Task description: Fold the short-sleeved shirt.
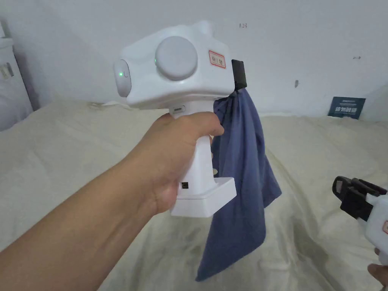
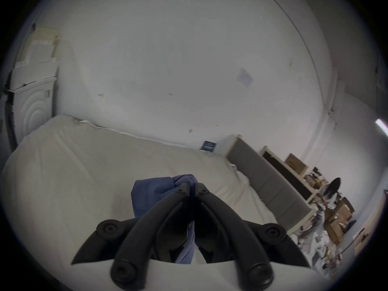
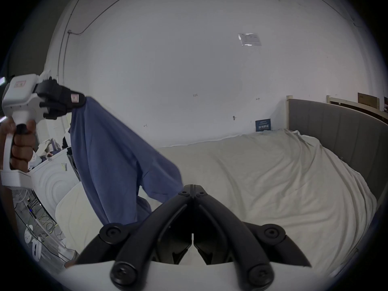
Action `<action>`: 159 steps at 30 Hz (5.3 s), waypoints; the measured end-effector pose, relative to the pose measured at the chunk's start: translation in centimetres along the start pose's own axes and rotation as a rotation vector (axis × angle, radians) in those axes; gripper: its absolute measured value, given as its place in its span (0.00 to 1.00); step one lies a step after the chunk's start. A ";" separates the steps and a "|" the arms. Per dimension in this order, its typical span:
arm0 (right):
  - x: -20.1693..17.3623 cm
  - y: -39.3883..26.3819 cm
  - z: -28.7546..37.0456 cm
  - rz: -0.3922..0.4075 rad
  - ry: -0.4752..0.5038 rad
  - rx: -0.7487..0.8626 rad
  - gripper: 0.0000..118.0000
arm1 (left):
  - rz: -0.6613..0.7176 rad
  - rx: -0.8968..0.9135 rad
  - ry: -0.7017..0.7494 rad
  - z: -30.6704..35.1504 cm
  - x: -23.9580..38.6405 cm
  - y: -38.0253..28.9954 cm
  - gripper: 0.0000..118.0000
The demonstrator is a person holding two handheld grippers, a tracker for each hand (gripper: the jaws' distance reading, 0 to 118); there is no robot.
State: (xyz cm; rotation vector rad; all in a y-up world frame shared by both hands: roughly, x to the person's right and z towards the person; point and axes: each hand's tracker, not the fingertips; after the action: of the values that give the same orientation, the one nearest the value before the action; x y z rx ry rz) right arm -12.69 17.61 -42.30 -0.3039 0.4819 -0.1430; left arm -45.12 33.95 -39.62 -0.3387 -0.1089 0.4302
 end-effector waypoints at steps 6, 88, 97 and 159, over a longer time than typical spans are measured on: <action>2.5 0.8 1.0 -0.004 -0.053 0.026 0.00 | 0.006 0.023 -0.106 -2.2 3.6 -0.1 0.03; -0.9 -4.0 -3.3 0.227 0.117 -0.263 0.00 | -0.427 -0.282 0.406 -0.3 -23.4 -19.3 0.03; -0.2 -4.2 -1.2 0.201 0.121 -0.260 0.00 | -0.288 -0.281 0.425 -1.5 -25.6 -19.3 0.81; -3.1 -18.9 -14.2 0.704 0.525 -0.849 0.62 | -0.566 -0.407 0.202 4.7 -21.4 -23.5 0.00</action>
State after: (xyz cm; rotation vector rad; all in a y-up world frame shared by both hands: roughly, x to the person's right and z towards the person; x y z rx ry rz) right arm -23.42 -3.25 -46.85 -0.9132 1.1369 0.7081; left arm -56.12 6.12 -27.79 -0.7248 -0.0896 -0.1941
